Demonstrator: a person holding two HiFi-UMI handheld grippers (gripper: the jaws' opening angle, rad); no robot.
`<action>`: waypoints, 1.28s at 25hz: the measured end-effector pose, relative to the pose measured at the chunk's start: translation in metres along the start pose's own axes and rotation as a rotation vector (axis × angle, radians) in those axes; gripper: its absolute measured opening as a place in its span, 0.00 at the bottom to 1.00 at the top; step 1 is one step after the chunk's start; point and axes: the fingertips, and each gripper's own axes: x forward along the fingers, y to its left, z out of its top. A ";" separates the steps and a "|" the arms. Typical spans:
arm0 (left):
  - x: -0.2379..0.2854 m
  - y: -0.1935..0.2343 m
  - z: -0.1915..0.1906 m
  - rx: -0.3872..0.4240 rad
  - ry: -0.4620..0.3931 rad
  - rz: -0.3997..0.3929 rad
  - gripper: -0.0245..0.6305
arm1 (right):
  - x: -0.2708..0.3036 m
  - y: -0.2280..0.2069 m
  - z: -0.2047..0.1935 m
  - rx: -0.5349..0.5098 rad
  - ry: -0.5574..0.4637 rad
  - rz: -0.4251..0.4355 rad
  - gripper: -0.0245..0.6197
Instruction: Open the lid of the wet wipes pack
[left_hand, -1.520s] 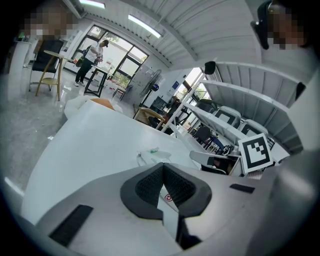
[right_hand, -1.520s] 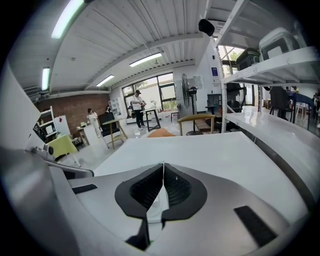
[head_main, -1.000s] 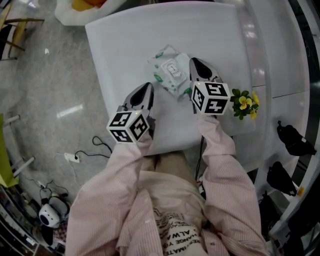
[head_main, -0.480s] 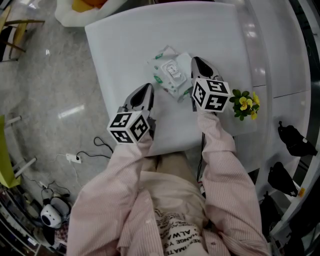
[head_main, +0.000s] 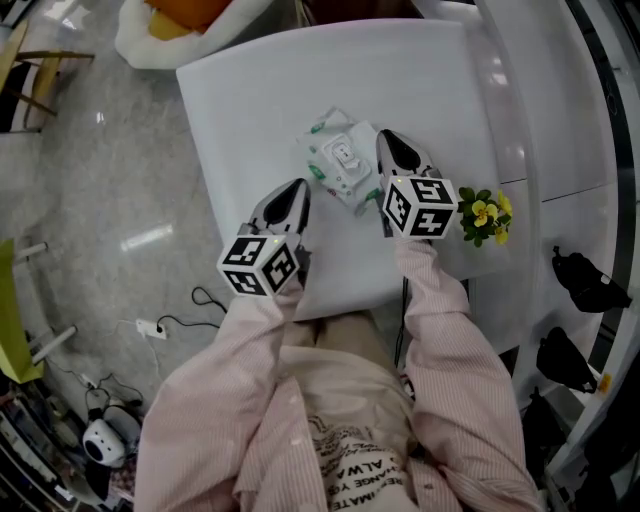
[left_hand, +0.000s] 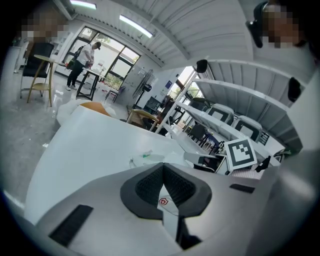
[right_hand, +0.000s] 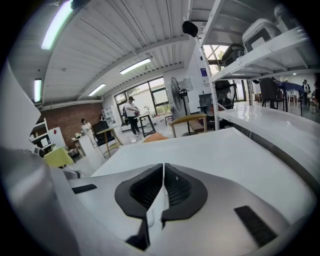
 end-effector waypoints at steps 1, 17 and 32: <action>-0.002 -0.002 0.003 0.013 -0.005 -0.009 0.04 | -0.004 0.002 0.003 0.001 -0.018 0.006 0.04; -0.064 -0.046 0.048 0.203 -0.123 -0.102 0.04 | -0.089 0.051 0.048 -0.013 -0.160 0.155 0.04; -0.140 -0.069 0.097 0.324 -0.288 -0.096 0.04 | -0.161 0.100 0.095 -0.090 -0.294 0.216 0.04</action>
